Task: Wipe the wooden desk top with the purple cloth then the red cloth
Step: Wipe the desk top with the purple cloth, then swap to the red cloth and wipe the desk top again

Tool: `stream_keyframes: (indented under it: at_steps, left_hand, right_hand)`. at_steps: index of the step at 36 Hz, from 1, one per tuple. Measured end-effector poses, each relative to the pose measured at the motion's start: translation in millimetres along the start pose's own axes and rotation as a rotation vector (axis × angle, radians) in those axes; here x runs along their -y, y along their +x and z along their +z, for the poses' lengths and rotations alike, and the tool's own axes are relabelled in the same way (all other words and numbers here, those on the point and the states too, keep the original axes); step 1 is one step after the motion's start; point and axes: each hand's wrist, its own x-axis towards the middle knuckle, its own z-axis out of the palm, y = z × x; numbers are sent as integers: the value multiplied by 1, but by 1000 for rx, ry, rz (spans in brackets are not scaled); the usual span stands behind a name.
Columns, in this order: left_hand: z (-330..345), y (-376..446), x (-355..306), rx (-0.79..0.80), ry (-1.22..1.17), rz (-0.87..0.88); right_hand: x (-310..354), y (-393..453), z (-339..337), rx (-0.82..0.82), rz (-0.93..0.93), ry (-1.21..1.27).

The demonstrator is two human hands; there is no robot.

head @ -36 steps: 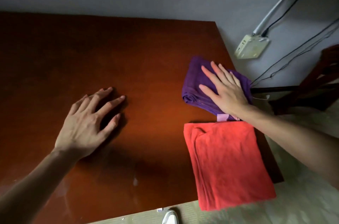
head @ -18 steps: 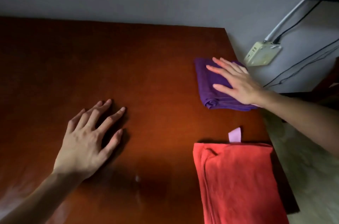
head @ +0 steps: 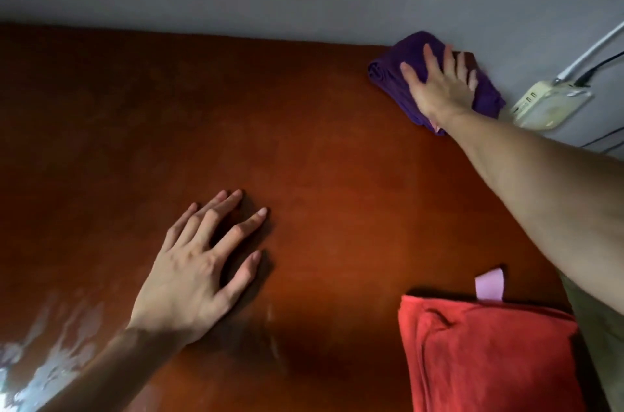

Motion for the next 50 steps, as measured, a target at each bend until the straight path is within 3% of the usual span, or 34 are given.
stream_keyframes:
  at_steps: [5, 14, 17, 20, 23, 26, 30, 35, 43, 50]
  left_hand:
    - [1, 0, 1, -34, 20, 30]
    - [0, -3, -3, -218, -159, -67]
    - [-1, -20, -7, -389, -204, -208]
    - [0, -56, -13, -444, -344, -388]
    - [3, -103, -13, -344, -260, -425]
    - [5, -146, -13, -235, -127, -338]
    - [-2, -171, -22, -163, -62, -232]
    - [-20, -166, -42, -81, -136, -315]
    - [-44, -124, -68, -10, -69, -130]
    - [-30, -62, -89, 13, -127, -125]
  right_hand:
    - [27, -52, 12, -29, -36, 1]
    - [66, -219, 35, -20, -376, -57]
    - [69, -280, 38, 1, -469, -48]
    - [65, -337, 41, -8, -586, -22]
    - [57, -389, 46, -8, -708, 1]
    - [49, -425, 45, 5, -792, 2]
    - [49, -430, 35, 118, -799, -30]
    - [47, -423, -3, 320, -750, 108]
    - [-88, -428, -52, 84, -664, 61]
    - [-133, -405, -41, 147, -730, -112]
